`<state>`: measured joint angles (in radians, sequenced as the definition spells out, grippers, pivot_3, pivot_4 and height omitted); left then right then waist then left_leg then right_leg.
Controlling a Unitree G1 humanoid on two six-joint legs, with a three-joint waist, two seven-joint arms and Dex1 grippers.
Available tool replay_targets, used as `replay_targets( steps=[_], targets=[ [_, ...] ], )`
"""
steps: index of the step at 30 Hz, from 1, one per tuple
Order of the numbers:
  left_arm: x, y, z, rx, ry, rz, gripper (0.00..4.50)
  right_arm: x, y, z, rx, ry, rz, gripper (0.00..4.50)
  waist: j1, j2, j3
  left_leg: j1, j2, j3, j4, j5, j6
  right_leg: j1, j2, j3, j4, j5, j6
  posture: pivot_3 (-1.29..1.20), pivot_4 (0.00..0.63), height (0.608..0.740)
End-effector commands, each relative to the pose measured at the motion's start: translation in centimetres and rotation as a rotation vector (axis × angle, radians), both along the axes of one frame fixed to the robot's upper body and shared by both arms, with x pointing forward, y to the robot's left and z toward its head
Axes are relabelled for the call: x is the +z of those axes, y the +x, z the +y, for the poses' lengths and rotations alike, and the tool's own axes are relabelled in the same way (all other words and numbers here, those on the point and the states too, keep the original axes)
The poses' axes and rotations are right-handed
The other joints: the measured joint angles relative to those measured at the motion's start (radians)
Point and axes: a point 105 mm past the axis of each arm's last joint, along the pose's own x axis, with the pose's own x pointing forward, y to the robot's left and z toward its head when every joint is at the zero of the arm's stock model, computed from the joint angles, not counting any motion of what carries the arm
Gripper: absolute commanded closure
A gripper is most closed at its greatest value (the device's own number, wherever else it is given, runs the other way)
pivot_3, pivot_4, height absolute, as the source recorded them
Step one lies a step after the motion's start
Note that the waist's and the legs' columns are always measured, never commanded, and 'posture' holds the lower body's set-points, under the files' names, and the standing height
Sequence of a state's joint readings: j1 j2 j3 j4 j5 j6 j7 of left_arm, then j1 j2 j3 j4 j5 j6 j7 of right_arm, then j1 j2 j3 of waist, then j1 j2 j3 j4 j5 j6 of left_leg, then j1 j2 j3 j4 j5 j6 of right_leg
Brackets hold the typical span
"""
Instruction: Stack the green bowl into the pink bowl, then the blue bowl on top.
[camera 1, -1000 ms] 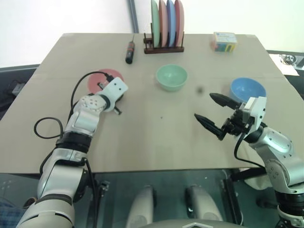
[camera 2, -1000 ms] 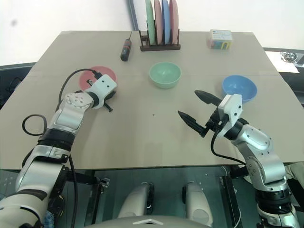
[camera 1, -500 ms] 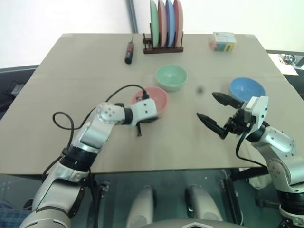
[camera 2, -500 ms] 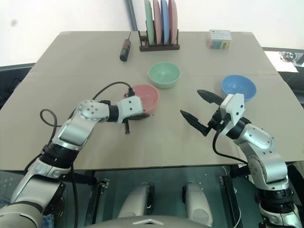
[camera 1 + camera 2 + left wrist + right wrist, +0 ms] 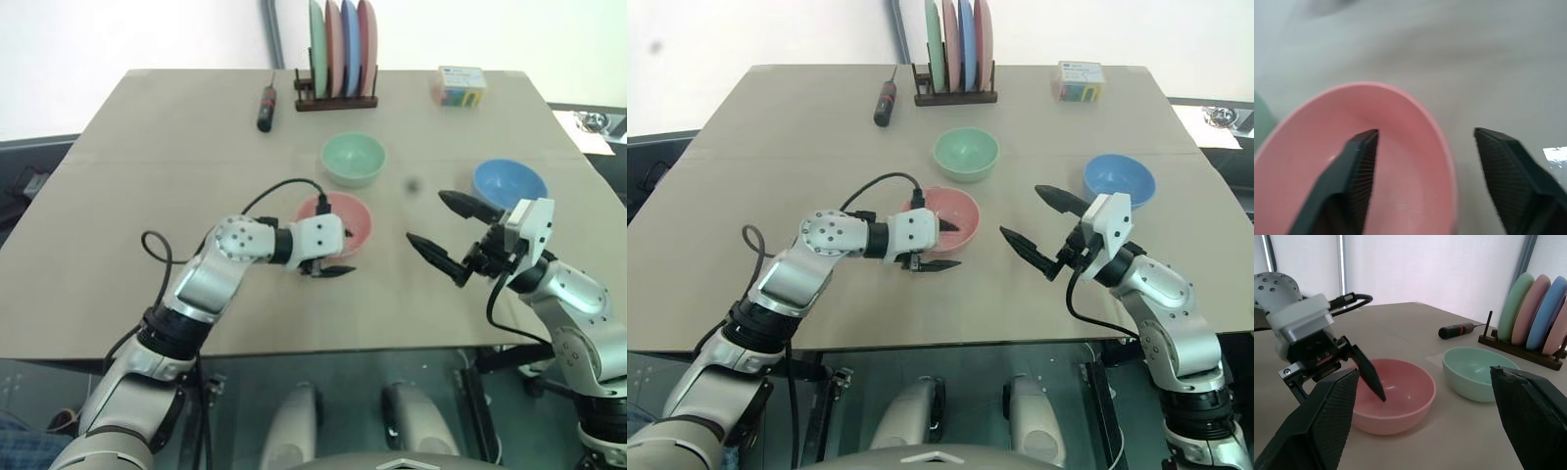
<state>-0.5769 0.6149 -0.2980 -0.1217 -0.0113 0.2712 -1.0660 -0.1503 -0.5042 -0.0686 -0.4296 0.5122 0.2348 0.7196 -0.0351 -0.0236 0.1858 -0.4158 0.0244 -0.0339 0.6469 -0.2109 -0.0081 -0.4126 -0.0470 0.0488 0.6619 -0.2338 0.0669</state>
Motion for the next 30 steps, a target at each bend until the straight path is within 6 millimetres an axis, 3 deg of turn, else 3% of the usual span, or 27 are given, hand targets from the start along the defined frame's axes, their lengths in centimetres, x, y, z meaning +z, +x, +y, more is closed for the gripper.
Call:
replay_targets(
  steps=[1, 10, 17, 22, 25, 30],
  targets=[
    [2.6, -0.7, 0.5, 0.006, -0.112, -0.039, 0.10, 1.3, -0.2, -0.4, -0.006, -0.001, -0.055, 0.00, 0.000, 0.000, 0.000, 0.000, 0.000, 0.000, 0.000, 0.000, 0.000, 0.000, 0.000, 0.000, 0.000, 0.000, 0.000, 0.00, 0.150, 0.740],
    [6.0, -2.3, 3.5, 0.139, -0.409, 0.020, 0.10, 1.1, 1.9, -1.0, 0.004, -0.065, 0.007, 0.00, -0.003, 0.000, 0.000, 0.000, 0.000, 0.000, 0.000, 0.000, 0.000, 0.000, 0.000, 0.000, 0.000, 0.000, 0.000, 0.00, 0.150, 0.740],
    [7.3, -2.7, 7.5, 0.357, -0.682, -0.001, 0.10, 1.3, 7.8, -1.0, -0.065, -0.403, -0.123, 0.00, -0.007, 0.000, 0.000, 0.001, 0.001, 0.001, 0.001, 0.000, 0.000, 0.000, 0.000, 0.000, 0.000, 0.000, 0.000, 0.00, 0.150, 0.740],
    [7.6, -4.2, 10.1, 0.472, -0.834, -0.069, 0.10, 1.7, 11.1, 0.9, -0.055, -0.632, -0.276, 0.00, -0.007, 0.000, 0.000, 0.001, 0.001, 0.001, 0.000, 0.000, 0.000, 0.000, 0.000, 0.001, -0.001, 0.001, -0.001, 0.00, 0.150, 0.740],
    [6.3, -5.5, 11.7, 0.572, -0.852, -0.098, 0.10, 1.7, 12.7, 3.0, -0.011, -0.785, -0.383, 0.00, -0.011, 0.001, 0.000, 0.001, 0.001, 0.002, 0.000, 0.000, 0.000, 0.000, 0.000, 0.002, -0.001, 0.001, -0.001, 0.00, 0.150, 0.740],
    [5.9, -6.3, 13.1, 0.686, -0.855, -0.175, 0.10, 1.1, 14.8, 5.4, 0.009, -0.881, -0.422, 0.00, 0.001, 0.000, 0.000, 0.001, 0.001, 0.001, -0.001, 0.000, 0.000, 0.000, 0.000, 0.001, -0.001, 0.001, -0.001, 0.00, 0.150, 0.740]
  ],
)
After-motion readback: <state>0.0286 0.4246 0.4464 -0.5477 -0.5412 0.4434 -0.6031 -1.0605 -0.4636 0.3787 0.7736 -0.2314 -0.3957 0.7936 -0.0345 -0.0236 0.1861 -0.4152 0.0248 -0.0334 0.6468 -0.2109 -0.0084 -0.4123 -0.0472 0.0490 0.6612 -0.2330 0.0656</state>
